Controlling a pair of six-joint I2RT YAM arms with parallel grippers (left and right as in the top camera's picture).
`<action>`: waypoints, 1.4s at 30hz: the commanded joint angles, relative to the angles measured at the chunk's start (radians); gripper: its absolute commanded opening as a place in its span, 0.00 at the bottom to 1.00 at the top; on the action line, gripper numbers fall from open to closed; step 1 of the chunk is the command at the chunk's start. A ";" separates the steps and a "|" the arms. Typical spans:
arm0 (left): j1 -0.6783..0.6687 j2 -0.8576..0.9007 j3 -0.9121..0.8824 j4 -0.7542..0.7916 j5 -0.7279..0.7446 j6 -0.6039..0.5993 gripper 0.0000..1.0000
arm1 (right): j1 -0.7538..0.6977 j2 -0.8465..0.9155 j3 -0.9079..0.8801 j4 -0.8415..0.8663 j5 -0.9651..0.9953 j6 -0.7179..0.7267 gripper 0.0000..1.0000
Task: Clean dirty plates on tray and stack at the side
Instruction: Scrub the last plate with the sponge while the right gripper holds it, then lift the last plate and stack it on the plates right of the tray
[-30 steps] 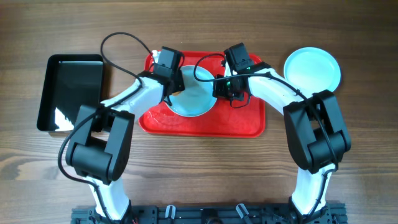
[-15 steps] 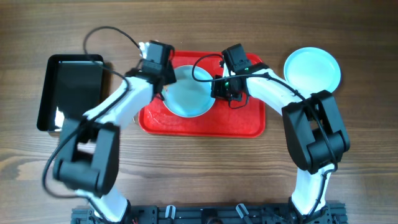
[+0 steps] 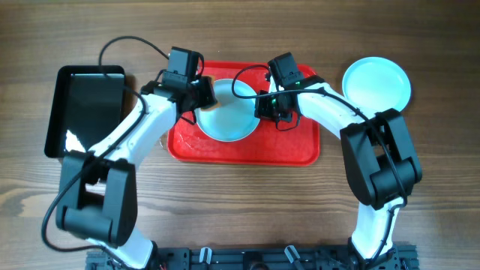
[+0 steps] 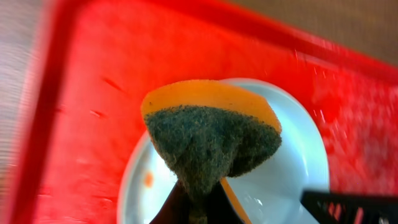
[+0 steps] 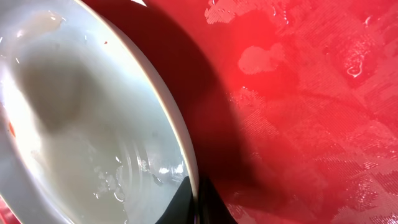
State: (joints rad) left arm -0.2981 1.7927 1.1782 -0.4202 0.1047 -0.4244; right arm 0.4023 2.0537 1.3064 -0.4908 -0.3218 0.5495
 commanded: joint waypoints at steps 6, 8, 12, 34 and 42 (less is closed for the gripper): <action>-0.071 0.156 -0.001 0.000 0.094 -0.010 0.04 | -0.007 0.035 -0.003 -0.013 0.036 0.003 0.04; -0.070 0.172 -0.001 -0.002 0.082 -0.010 0.04 | -0.007 0.035 -0.003 -0.013 0.037 0.003 0.04; -0.065 0.175 -0.001 -0.036 -0.085 -0.009 0.04 | -0.007 0.035 -0.003 -0.015 0.037 0.001 0.04; -0.064 0.130 0.100 -0.116 -0.578 0.084 0.04 | -0.007 0.035 -0.003 -0.016 0.041 0.001 0.04; -0.064 0.032 0.140 -0.120 -0.578 0.084 0.04 | -0.007 0.035 -0.003 -0.019 0.056 0.003 0.04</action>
State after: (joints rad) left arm -0.3748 1.9030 1.2900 -0.5362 -0.4103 -0.3519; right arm 0.4068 2.0552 1.3064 -0.4942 -0.3359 0.5529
